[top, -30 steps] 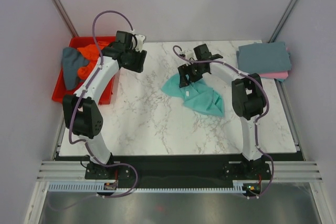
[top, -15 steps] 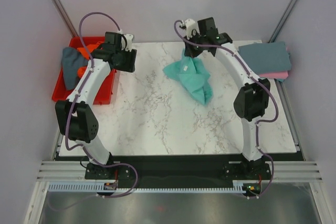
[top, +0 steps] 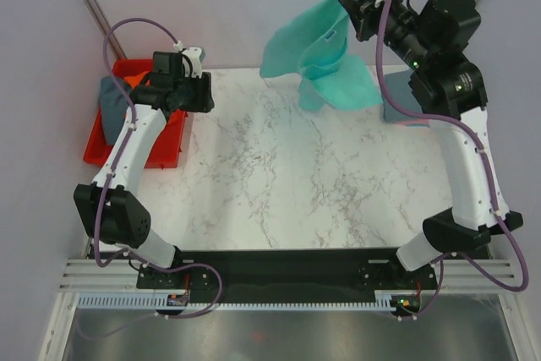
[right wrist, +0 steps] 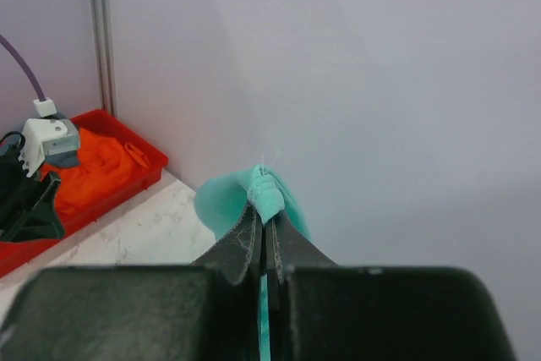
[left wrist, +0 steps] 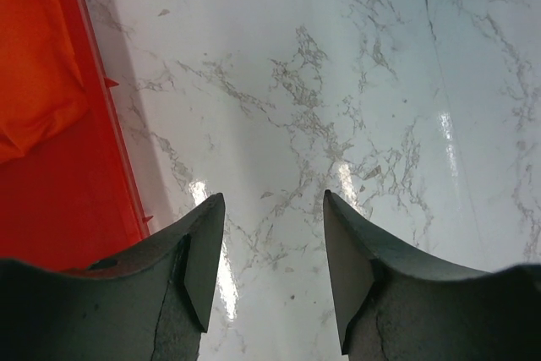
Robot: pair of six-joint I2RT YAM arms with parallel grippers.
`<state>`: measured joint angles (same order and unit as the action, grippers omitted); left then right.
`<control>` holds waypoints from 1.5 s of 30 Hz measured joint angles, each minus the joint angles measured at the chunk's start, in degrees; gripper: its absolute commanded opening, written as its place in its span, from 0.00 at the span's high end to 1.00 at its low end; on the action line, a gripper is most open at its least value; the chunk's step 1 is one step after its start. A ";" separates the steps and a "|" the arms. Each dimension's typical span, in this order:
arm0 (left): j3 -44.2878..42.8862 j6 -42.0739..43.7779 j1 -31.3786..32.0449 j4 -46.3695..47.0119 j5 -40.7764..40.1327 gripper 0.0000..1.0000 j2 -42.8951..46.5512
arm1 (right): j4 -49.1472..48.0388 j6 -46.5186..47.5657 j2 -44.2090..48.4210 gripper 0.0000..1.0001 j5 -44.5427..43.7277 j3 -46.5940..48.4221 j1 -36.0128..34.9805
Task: Fold and stack the t-shirts
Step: Flatten the tshirt out
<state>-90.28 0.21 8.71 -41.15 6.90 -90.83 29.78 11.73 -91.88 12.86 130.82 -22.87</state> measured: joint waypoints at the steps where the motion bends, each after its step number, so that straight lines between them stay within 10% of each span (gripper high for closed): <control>1: 0.37 -0.20 -0.02 0.35 0.31 0.43 0.68 | -0.42 0.00 1.36 1.00 -0.50 -0.94 0.00; 11: 2.56 -1.75 -0.39 1.07 4.44 0.46 3.67 | -0.33 1.42 9.81 1.00 -4.07 -19.61 0.00; 25: 2.32 0.11 -0.76 0.39 7.37 0.46 3.65 | -3.52 -3.17 -7.80 1.00 -3.98 -19.87 -0.13; 36: 6.29 0.90 -0.87 -1.14 13.07 0.46 3.85 | -6.47 -2.97 -30.47 1.00 -13.66 -16.06 23.15; 40: 7.10 0.92 -0.87 -1.75 13.20 0.46 3.85 | -7.32 -3.15 -27.65 0.25 -13.66 -17.66 26.69; 45: 8.35 0.94 -0.87 -1.81 13.25 0.46 3.82 | -5.66 -2.08 -20.37 0.16 -5.53 -21.97 23.41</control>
<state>-81.93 1.15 7.84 -42.96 20.14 -87.00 24.12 9.65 -112.25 7.33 108.86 0.54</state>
